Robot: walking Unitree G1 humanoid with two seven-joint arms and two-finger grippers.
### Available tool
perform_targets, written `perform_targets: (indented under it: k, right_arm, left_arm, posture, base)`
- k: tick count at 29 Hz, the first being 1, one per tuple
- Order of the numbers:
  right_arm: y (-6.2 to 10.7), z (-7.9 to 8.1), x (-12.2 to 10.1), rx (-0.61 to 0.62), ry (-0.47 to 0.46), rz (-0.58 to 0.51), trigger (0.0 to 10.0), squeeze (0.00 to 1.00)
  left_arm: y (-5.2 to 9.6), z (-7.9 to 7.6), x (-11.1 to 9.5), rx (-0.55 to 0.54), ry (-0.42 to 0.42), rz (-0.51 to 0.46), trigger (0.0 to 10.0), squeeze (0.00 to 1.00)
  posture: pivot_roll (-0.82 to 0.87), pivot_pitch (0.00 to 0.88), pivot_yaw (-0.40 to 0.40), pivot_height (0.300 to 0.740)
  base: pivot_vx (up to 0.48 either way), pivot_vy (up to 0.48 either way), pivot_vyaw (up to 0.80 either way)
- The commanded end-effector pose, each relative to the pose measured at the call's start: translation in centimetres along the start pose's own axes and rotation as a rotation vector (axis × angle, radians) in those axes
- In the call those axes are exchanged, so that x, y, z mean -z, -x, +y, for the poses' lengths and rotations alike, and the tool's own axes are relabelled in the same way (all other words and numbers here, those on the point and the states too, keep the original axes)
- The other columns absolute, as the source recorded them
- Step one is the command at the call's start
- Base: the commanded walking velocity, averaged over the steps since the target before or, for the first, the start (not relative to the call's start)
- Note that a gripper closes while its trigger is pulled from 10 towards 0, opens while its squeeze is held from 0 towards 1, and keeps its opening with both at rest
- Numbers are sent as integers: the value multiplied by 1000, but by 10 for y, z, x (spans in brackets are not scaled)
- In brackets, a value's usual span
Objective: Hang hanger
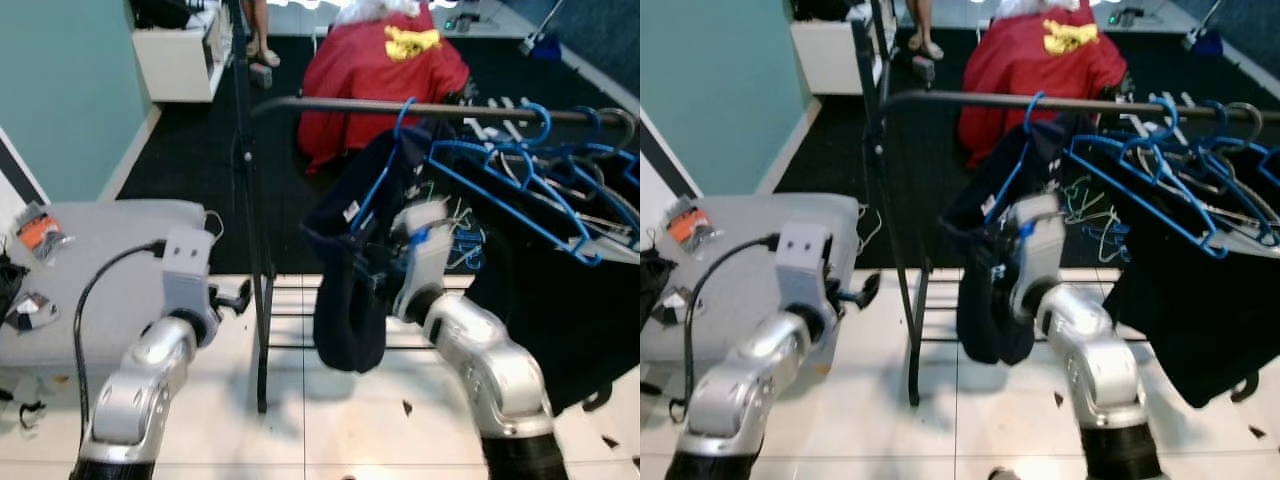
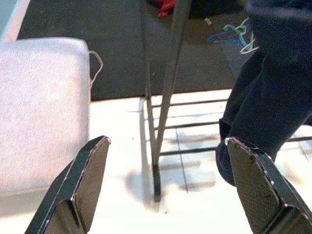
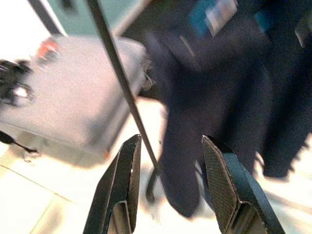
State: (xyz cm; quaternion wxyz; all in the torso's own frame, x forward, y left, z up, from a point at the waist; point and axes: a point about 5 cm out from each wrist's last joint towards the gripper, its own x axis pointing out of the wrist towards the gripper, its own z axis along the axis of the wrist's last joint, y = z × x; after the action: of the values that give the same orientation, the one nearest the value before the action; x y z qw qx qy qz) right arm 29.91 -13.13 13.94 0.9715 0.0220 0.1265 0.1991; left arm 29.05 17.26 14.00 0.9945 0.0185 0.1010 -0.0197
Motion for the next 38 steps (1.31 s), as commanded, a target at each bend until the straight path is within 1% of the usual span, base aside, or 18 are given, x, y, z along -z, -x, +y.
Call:
perform_targets:
  k: [1, 2, 3, 4, 5, 6, 7, 11, 12, 13, 18, 19, 22, 23, 25, 32, 34, 38]
  right_arm:
    - [-2, -3, 14, 35, 1, 23, 10000, 0]
    - [-2, -3, 14, 35, 1, 23, 10000, 0]
    - [-5, -3, 30, 62, -23, 68, 10000, 0]
    - [-5, -3, 30, 62, -23, 68, 10000, 0]
    - [-7, -3, 45, 84, -37, 111, 10000, 0]
    - [-8, -2, 55, 99, -46, 139, 10000, 0]
    - [-8, -4, 60, 129, -71, 149, 10000, 0]
    - [-7, -8, 64, 177, -100, 131, 10000, 0]
    - [-7, -8, 64, 177, -100, 131, 10000, 0]
    - [-6, -5, 66, 176, -83, 116, 10000, 0]
    - [-4, -3, 68, 170, -80, 113, 10000, 0]
    - [-3, -2, 70, 168, -76, 108, 10000, 0]
    - [-4, -2, 71, 169, -72, 101, 10000, 0]
    - [-4, -3, 73, 171, -79, 102, 10000, 0]
    - [-4, -1, 74, 166, -83, 96, 10000, 0]
    - [-6, 1, 76, 156, -99, 93, 10000, 0]
    - [-6, 2, 73, 148, -63, 61, 10000, 0]
    - [-6, 2, 72, 146, -45, 48, 10000, 0]
  left_arm:
    - [0, 2, 8, -14, -1, 21, 10000, 0]
    - [0, 2, 8, -14, -1, 21, 10000, 0]
    - [0, 0, 13, -18, -4, 40, 10000, 0]
    - [0, 0, 13, -18, -4, 40, 10000, 0]
    - [0, -2, 18, -31, -11, 51, 10000, 0]
    - [0, -3, 21, -41, -17, 56, 10000, 0]
    - [0, -3, 24, -54, -22, 56, 10000, 0]
    - [0, -3, 28, -61, -32, 35, 10000, 0]
    - [0, -3, 28, -61, -32, 35, 10000, 0]
    - [0, -3, 33, -50, -46, 29, 10000, 0]
    - [3, -3, 35, -50, -46, 31, 10000, 0]
    - [5, -2, 39, -62, -38, 32, 10000, 0]
    - [6, -2, 40, -68, -35, 31, 10000, 0]
    - [7, 1, 41, -85, -29, 28, 10000, 0]
    - [7, 3, 42, -94, -29, 23, 10000, 0]
    - [3, 2, 41, -84, -38, 20, 10000, 0]
    - [-2, 2, 47, -77, -23, 61, 10000, 0]
    - [-3, 2, 49, -72, -19, 73, 10000, 0]
  posture:
    - [-43, 102, 5, 740]
    - [-43, 102, 5, 740]
    - [-43, 93, 7, 740]
    - [-43, 93, 7, 740]
    - [-38, 88, 6, 740]
    - [-38, 88, 6, 740]
    - [-35, 77, 5, 740]
    - [-35, 66, 4, 740]
    - [-35, 66, 4, 740]
    - [-31, 44, 3, 740]
    - [-23, 26, 1, 740]
    - [-16, 22, 1, 740]
    - [-16, 22, 1, 740]
    - [-19, 5, 4, 740]
    - [-12, 4, 10, 740]
    - [-10, 0, 12, 740]
    - [-6, 0, 9, 740]
    - [-6, 0, 9, 740]
  base:
    - [0, 0, 0]
    - [0, 0, 0]
    - [0, 0, 0]
    - [0, 0, 0]
    - [0, 0, 0]
    - [0, 0, 0]
    - [0, 0, 0]
    - [0, 0, 0]
    - [0, 0, 0]
    - [0, 0, 0]
    - [0, 0, 0]
    - [0, 0, 0]
    - [0, 0, 0]
    - [0, 0, 0]
    - [0, 0, 0]
    - [0, 0, 0]
    - [0, 0, 0]
    - [0, 0, 0]
